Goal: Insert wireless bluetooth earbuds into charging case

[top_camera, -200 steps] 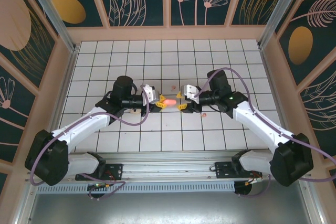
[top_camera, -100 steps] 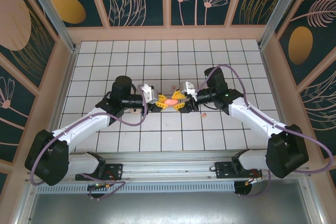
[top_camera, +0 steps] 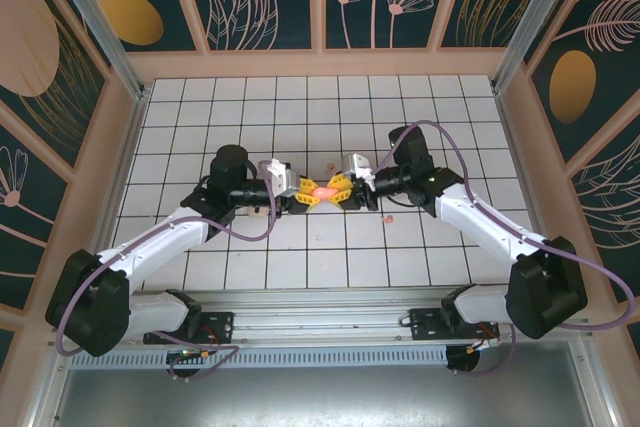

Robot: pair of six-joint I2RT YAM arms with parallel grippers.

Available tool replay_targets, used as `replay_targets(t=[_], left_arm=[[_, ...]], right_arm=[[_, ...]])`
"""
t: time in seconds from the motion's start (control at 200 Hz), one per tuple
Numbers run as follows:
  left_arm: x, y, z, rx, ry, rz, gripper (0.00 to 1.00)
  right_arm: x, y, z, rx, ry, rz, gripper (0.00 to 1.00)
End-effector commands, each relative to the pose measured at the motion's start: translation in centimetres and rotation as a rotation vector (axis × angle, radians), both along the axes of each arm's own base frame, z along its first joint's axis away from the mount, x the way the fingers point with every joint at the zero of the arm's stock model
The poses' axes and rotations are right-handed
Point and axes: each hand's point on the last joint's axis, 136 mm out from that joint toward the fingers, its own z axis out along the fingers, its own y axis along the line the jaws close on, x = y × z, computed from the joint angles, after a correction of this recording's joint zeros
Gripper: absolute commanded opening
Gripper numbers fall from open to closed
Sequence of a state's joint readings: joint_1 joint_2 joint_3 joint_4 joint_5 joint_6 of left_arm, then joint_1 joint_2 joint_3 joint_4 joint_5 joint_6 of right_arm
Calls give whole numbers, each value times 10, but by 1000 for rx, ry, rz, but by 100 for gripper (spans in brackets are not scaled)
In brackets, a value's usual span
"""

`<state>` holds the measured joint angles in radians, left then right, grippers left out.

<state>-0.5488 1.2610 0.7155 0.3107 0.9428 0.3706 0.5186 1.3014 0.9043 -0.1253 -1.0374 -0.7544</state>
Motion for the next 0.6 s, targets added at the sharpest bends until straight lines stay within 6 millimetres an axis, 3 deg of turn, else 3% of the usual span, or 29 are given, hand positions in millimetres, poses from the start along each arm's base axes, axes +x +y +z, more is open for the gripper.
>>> replay_targets(t=[0.0, 0.22, 0.495, 0.596], left_arm=[[-7, 0, 12, -39, -38, -26, 28], [0, 0, -2, 10, -26, 3, 40], [-4, -2, -2, 7, -10, -31, 43], [-4, -3, -4, 11, -7, -32, 43]], right_arm=[[3, 1, 10, -5, -46, -11, 17], [4, -3, 12, -66, -123, -32, 16], [8, -5, 13, -111, -161, -46, 16], [0, 3, 18, -93, -169, -6, 16]])
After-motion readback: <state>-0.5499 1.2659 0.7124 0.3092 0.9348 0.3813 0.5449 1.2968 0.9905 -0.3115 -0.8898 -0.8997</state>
